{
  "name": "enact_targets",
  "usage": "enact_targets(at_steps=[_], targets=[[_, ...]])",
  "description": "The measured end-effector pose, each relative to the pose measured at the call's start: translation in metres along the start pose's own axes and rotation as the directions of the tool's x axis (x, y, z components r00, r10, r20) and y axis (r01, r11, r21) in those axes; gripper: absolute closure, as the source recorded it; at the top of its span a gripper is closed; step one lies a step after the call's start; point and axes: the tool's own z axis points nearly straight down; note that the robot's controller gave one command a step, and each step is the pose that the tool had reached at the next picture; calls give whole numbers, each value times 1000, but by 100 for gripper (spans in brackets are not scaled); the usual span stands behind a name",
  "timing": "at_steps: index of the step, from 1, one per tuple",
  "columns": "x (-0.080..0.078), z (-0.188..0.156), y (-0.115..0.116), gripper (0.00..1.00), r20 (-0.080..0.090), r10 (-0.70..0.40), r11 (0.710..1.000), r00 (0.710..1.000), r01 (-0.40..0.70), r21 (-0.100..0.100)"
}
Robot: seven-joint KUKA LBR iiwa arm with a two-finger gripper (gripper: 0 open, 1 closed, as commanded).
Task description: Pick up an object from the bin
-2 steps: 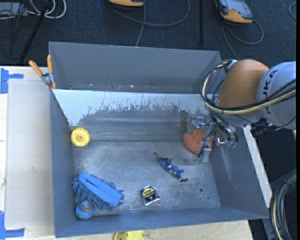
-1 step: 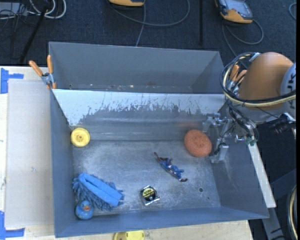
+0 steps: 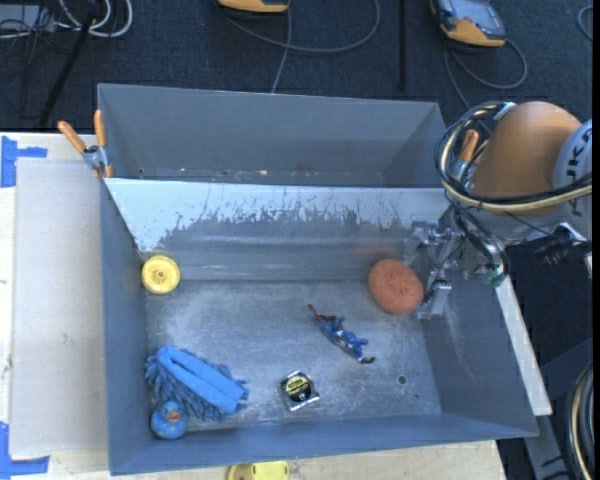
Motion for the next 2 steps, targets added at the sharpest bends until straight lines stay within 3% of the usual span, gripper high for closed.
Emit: enact_targets(at_steps=[1, 2], targets=[[7, 58, 2, 0, -8, 159, 987, 987, -159, -1], [-1, 65, 2, 100, 7, 154, 988, 988, -154, 0]])
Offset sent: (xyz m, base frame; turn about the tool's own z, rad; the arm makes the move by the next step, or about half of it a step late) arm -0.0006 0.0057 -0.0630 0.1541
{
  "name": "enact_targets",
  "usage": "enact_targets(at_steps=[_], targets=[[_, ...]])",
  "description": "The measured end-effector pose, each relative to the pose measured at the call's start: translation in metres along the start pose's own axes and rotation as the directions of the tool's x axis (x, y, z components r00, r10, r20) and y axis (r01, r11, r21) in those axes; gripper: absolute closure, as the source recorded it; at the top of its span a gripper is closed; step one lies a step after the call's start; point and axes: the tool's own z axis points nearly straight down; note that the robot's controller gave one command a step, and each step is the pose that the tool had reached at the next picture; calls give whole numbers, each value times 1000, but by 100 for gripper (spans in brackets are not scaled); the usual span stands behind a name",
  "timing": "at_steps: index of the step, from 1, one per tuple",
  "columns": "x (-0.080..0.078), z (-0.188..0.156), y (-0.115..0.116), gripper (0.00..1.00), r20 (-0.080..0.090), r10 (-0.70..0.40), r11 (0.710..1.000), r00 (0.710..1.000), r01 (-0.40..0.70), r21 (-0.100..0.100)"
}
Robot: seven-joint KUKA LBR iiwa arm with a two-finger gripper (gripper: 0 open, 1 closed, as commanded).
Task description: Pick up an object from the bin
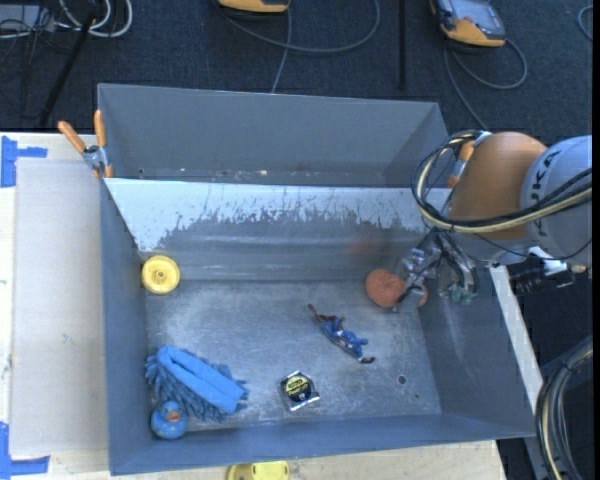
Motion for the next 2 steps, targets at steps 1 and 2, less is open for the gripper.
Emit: enact_targets(at_steps=[1, 2], targets=[[0, -4, 1, 100, -5, -2, 1000, 1000, 2, 0], [-4, -126, -4, 100, -16, 23, 1000, 1000, -23, 0]])
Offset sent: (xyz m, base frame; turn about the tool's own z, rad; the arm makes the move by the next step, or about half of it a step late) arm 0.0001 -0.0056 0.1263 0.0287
